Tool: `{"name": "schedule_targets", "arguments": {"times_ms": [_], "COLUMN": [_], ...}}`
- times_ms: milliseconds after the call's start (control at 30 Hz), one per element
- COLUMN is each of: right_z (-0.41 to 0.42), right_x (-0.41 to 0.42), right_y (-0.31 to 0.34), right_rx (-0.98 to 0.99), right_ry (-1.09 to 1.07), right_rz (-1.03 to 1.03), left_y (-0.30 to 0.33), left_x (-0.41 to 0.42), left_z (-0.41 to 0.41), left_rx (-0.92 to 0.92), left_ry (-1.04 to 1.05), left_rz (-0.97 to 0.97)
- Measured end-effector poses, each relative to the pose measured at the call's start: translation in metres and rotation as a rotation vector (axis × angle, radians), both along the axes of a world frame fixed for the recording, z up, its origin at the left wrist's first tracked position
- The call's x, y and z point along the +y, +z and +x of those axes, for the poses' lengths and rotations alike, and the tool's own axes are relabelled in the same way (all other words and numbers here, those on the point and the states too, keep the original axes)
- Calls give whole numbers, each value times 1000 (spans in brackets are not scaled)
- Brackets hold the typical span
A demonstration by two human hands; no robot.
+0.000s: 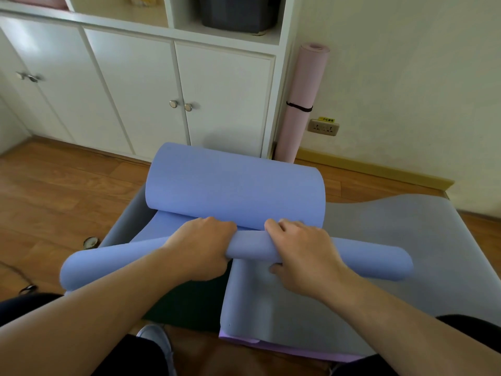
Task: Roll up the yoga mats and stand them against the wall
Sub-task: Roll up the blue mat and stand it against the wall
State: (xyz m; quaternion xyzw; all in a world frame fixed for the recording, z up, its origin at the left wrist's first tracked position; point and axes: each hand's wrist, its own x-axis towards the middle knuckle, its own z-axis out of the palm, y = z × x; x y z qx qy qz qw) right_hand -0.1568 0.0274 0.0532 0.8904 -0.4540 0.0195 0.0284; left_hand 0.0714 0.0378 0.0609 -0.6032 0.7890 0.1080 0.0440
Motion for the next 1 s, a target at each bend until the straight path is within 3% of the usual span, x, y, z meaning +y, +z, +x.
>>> {"name": "schedule_targets", "arguments": {"times_ms": [133, 300, 533, 800, 1000], "right_z": [2, -5, 0, -5, -1], "right_x": [-1, -11, 0, -10, -1], "right_y": [-2, 0, -10, -7, -13], "right_rx": [-2, -56, 64, -69, 31], "right_ry": [-25, -64, 13, -99, 14], "right_rz": [87, 251, -19, 231, -14], "left_y": [0, -7, -5, -6, -5], "left_x": [2, 10, 2, 5, 1], "left_z": [-2, -10, -1, -7, -1], "left_rx": [21, -91, 14, -58, 8], "left_ry": [-22, -73, -26, -110, -66], "left_rz": [-30, -192, 30, -240, -36]}}
